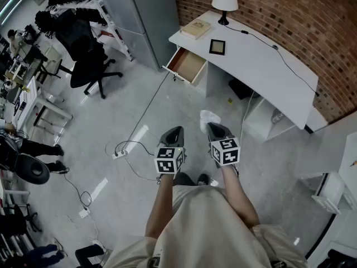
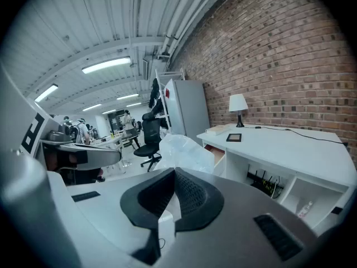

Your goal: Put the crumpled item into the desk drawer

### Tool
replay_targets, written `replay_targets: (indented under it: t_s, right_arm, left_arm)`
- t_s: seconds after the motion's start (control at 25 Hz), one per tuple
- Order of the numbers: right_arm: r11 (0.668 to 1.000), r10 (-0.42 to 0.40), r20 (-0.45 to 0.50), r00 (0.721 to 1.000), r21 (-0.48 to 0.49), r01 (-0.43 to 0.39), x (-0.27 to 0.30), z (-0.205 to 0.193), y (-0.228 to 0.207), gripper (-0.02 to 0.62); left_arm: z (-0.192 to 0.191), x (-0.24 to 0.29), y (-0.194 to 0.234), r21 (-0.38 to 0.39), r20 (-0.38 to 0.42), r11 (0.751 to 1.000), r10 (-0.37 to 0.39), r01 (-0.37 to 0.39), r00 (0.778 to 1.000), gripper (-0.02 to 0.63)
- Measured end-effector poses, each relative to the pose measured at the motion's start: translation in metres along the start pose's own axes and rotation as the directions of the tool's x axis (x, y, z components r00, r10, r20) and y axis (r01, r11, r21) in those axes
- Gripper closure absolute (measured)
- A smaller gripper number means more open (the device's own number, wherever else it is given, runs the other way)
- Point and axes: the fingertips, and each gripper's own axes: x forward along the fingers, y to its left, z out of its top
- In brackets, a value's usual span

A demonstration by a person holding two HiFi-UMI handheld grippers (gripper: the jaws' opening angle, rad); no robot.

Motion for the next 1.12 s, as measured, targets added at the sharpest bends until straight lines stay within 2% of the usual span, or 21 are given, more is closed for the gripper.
replay_targets:
  t_s: [0.28,0.4,0.64,0.88,1.12]
  right_arm:
    - [1.000,0.003,0.004,1.000,-0.014,-0.003,0.001,0.007,-0.004,0.571]
    - [0.999,-0.014,0.038,0.999,0.036,0.012,-0.002,0.010,-0.011,0.571]
    - [0.994,-0.024,0.037,0.999,0.105,0.020,-0.002,0.001,-0.023,0.571]
    - [0.994,-0.033,0.026,0.999,0.106,0.030,0.014,0.004,-0.037,0.571]
    - [0.992,-0.035,0.006,0.999,0.120,0.034,0.050,0.014,-0.056,0.571]
  left_arm:
    - [0.005,0.000,-0.004,0.008,0.004,1.000,-0.006,0.006,1.000,0.591]
    - [0.002,-0.004,-0.001,0.014,0.000,1.000,0.004,-0.004,1.000,0.590]
    - [-0.006,-0.005,0.027,-0.059,-0.010,0.997,0.052,-0.052,0.999,0.591]
    - [0.001,0.016,0.041,-0.058,-0.013,0.997,0.050,-0.050,0.999,0.590]
    - [0.022,0.059,0.056,-0.025,-0.016,0.999,0.029,-0.030,0.999,0.591]
